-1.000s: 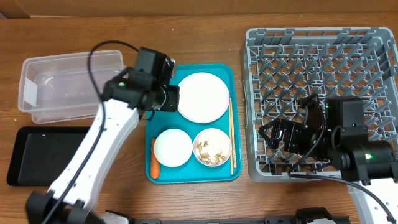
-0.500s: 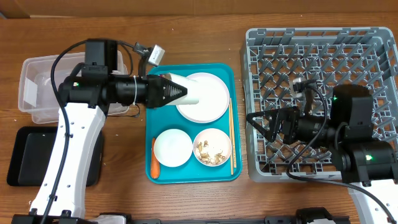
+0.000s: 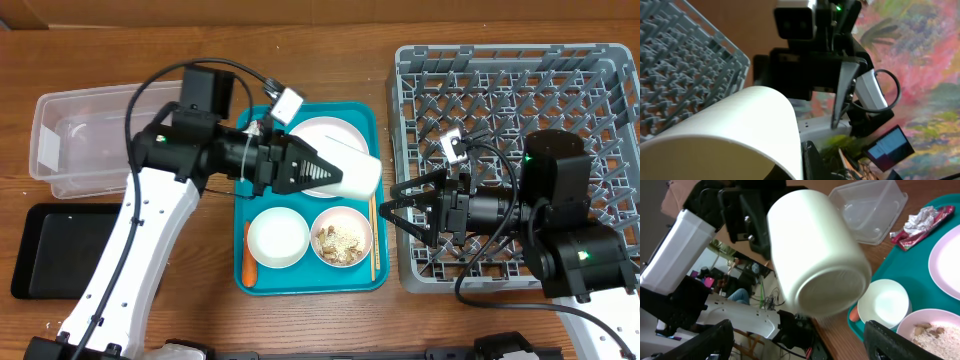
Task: Sort waste into correct bins and load items into the dishwasher
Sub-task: 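Lift the white cup with the left gripper toward the right gripper, then grasp the white cup with the right gripper from the left gripper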
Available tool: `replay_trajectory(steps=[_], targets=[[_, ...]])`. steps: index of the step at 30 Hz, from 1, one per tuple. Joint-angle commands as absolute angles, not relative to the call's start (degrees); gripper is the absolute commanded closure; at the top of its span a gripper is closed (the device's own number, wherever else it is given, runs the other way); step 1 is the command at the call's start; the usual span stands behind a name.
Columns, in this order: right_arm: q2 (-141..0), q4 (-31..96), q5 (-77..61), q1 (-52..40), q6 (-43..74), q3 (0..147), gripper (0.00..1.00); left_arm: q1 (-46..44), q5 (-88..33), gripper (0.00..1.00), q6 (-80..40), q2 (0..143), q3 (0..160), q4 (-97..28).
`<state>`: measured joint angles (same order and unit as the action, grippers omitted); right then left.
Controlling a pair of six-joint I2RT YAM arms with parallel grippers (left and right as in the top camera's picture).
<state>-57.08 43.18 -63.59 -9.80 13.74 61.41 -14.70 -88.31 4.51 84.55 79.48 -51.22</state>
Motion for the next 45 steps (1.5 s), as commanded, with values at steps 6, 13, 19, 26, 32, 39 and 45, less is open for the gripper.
replay_trajectory(steps=[6, 13, 19, 26, 32, 39, 45], targets=[[-59.79, 41.98, -60.47, -10.96, 13.78, 62.74, 0.14, -17.02, -90.56, 0.96, 5.56, 84.42, 80.53, -50.94], [-60.47, 37.98, -60.66, -16.29, 13.74, 62.74, 0.15, -20.29, -90.54, 0.96, 5.58, 84.42, 80.53, -49.01], [-60.47, 37.76, -56.58, -18.31, 13.74, 62.74, 0.32, -20.43, -90.56, 0.96, 5.06, 84.42, 80.53, -49.01], [-60.45, 38.2, -55.94, -18.26, 13.54, 62.74, 0.3, -20.38, -90.59, 0.96, 4.67, 84.4, 80.53, -49.04], [-58.83, 38.48, -55.29, -18.26, 11.81, 62.74, 0.03, -20.38, -90.59, 0.96, 4.67, 84.4, 80.53, -49.06], [-54.43, 37.17, -50.3, -18.26, 12.05, 62.76, 0.02, -20.38, -90.59, 0.96, 4.67, 84.4, 80.53, -49.04], [-54.28, 37.93, -50.15, -18.26, 13.58, 62.74, 0.0, -20.38, -90.59, 0.96, 4.64, 84.4, 80.53, -49.06]])
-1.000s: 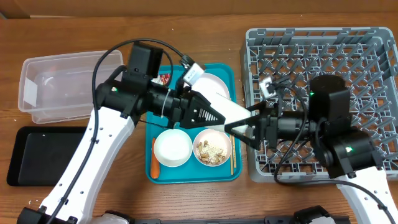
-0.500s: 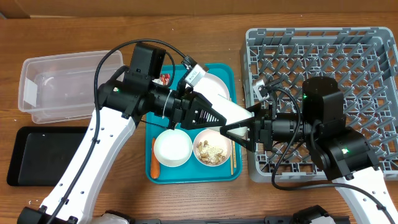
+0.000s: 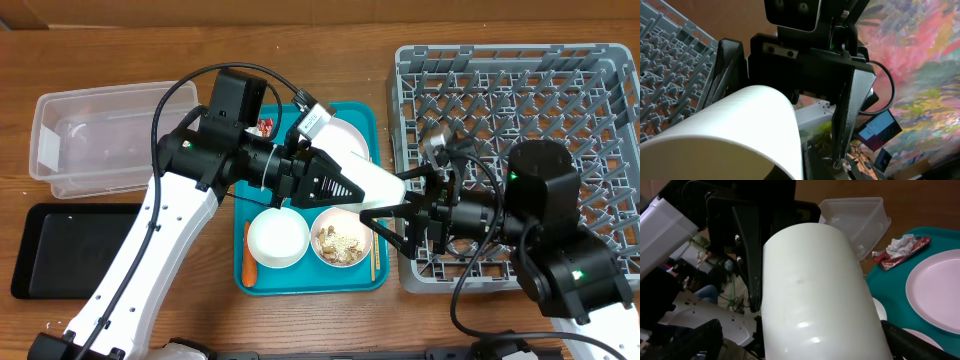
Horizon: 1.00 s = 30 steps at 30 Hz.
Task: Sort waste into correct bins and load items into the dishwasher
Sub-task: 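Grasp the white cup with the right gripper from the left gripper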
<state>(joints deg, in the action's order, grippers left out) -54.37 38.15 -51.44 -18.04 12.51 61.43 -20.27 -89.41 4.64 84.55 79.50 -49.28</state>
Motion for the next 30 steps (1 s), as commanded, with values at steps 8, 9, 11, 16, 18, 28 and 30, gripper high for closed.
replay_trajectory(steps=[8, 9, 11, 16, 18, 28, 30], targets=[[-54.41, 37.87, -50.19, -16.64, 13.87, 62.74, 0.23, -20.38, -90.59, 0.96, 3.64, 84.07, 80.53, -49.06], [-54.43, 37.98, -50.17, -16.16, 14.48, 62.74, 0.23, -20.38, -90.59, 0.96, 3.64, 84.07, 80.53, -49.04], [-54.52, 38.0, -50.78, -15.49, 15.29, 62.74, 0.23, -20.38, -90.59, 0.96, 3.64, 84.07, 80.53, -49.04], [-54.54, 37.95, -53.74, -15.35, 15.09, 62.74, 0.27, -20.38, -90.56, 0.96, 3.66, 84.07, 80.53, -48.99], [-54.54, 37.91, -54.61, -15.35, 15.03, 62.74, 0.27, -20.38, -90.56, 0.96, 3.66, 84.07, 80.53, -48.93], [-54.61, 37.87, -57.01, -15.35, 15.03, 62.74, 0.28, -20.38, -90.59, 0.96, 3.66, 84.07, 80.53, -48.82], [-54.61, 37.82, -57.32, -15.35, 15.03, 62.74, 0.38, -20.4, -90.56, 0.96, 3.66, 84.07, 80.53, -48.82]])
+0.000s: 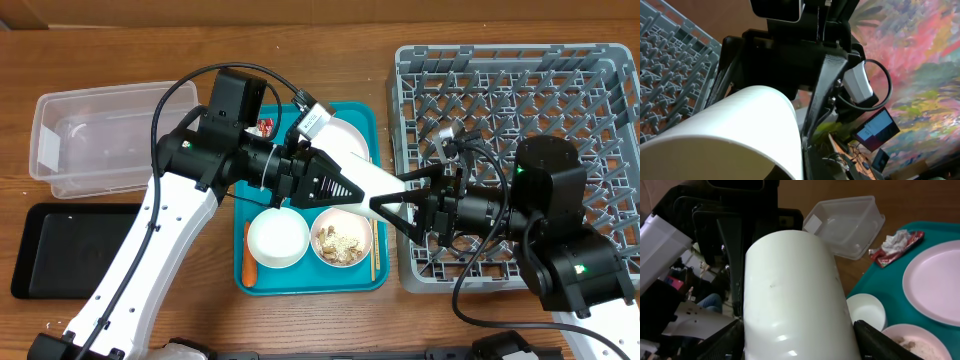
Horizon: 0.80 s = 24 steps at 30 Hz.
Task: Sort waste into correct bins and load items into the dishwasher
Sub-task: 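Grasp the white cup with the right gripper from the left gripper, then place the white cup upside down in the dish rack with right gripper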
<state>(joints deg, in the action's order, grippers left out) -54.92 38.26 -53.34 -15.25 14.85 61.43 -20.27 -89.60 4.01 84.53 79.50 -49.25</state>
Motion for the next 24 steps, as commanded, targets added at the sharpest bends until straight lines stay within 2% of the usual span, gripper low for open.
replay_trajectory(steps=[1, 3, 10, 11, 12, 13, 14, 15, 18, 24], targets=[[-54.61, 37.85, -57.32, -15.35, 15.03, 62.74, 0.44, -20.4, -90.59, 0.96, 3.66, 84.07, 80.53, -48.82], [-54.61, 37.8, -57.32, -15.35, 15.03, 62.74, 0.51, -20.4, -90.56, 0.96, 3.66, 84.07, 80.53, -48.82], [-54.59, 37.82, -57.32, -15.35, 15.03, 62.74, 0.5, -20.38, -90.56, 0.96, 3.66, 84.07, 80.53, -48.8], [-54.59, 37.82, -57.32, -15.35, 15.03, 62.74, 0.5, -20.38, -90.56, 0.92, 3.66, 84.07, 80.53, -48.8], [-54.59, 37.82, -57.32, -15.35, 15.03, 62.74, 0.5, -20.38, -90.56, 0.78, 3.64, 84.07, 80.53, -48.8], [-54.59, 37.85, -57.3, -15.35, 15.0, 62.74, 0.5, -20.38, -90.56, 0.52, 3.55, 84.07, 80.53, -48.82], [-54.59, 37.87, -57.28, -15.35, 15.0, 62.74, 0.5, -20.36, -90.56, 0.2, 2.9, 84.07, 80.53, -48.77], [-54.48, 38.0, -57.25, -15.35, 14.7, 62.74, 0.5, -20.18, -90.56, 0.0, 1.69, 84.07, 80.53, -48.64], [-53.8, 39.33, -55.48, -15.33, 11.92, 62.76, 0.51, -18.55, -90.61, 0.0, -5.39, 84.07, 80.53, -46.61], [-50.33, 47.4, -38.04, -14.28, 11.62, 62.78, 0.51, -11.66, -90.61, 0.0, -14.28, 83.68, 80.53, -43.55]])
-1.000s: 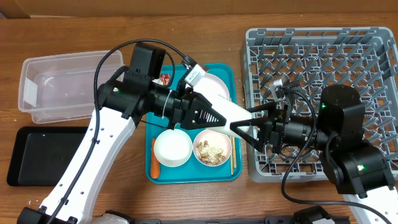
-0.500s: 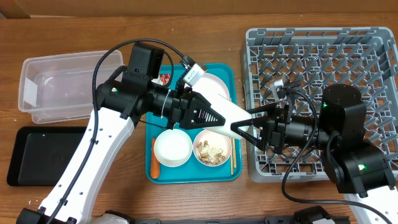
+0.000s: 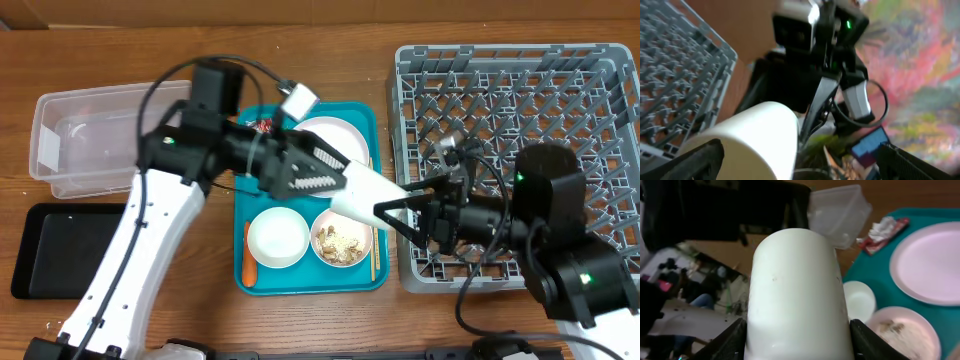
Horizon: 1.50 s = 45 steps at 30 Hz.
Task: Sort waste into correct bins and load items into the dishwasher
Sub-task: 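Place the white cup upside down in the dish rack with right gripper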
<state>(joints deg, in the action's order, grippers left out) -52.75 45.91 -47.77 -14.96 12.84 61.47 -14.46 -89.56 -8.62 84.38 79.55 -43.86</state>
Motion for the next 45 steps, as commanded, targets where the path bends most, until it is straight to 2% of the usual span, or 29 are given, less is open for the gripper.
replay_trajectory(steps=[1, 6, 13, 26, 37, 39, 40, 41, 42, 43, 45], targets=[[-49.65, 49.69, -34.52, -13.69, 11.81, 62.87, 0.51, -10.68, -90.61, 0.0, -14.41, 83.44, 80.53, -43.57], [-48.99, 63.22, -18.2, -9.21, 13.61, 67.77, 0.51, -8.16, -90.61, 0.0, -14.33, 81.56, 80.53, -43.42], [-50.26, 72.93, -4.56, -1.65, 16.78, 76.69, 0.49, -8.27, -90.59, 0.0, -14.15, 80.66, 80.53, -42.98], [-64.53, 86.96, 2.42, 15.29, 16.82, 77.54, 0.5, -8.27, -90.61, 0.0, -14.2, 80.64, 80.53, -43.46], [-78.65, 91.13, 1.65, 17.39, 16.8, 77.21, 0.48, -8.27, -90.61, 0.0, -14.17, 80.55, 80.53, -43.46], [-79.79, 91.29, 1.65, 17.39, 16.82, 77.21, 0.44, -8.27, -90.61, 0.0, -14.17, 80.55, 80.53, -43.46], [-80.12, 91.33, 1.65, 17.39, 16.82, 77.21, 0.38, -8.27, -90.61, 0.0, -14.15, 80.55, 80.53, -43.46], [-80.36, 91.37, 1.65, 17.39, 16.82, 77.21, 0.25, -8.27, -90.61, 0.0, -14.15, 80.55, 80.53, -43.44], [-80.4, 91.37, 1.65, 17.39, 16.82, 77.21, 0.05, -8.27, -90.59, 0.0, -14.15, 80.55, 80.53, -43.44], [-80.4, 91.26, 1.65, 17.39, 16.8, 77.21, 0.0, -8.27, -90.59, 0.0, -14.15, 80.55, 80.53, -43.44], [-80.38, 90.96, 1.65, 17.39, 16.8, 77.23, 0.0, -8.27, -90.56, 0.0, -14.15, 80.55, 80.53, -43.44]])
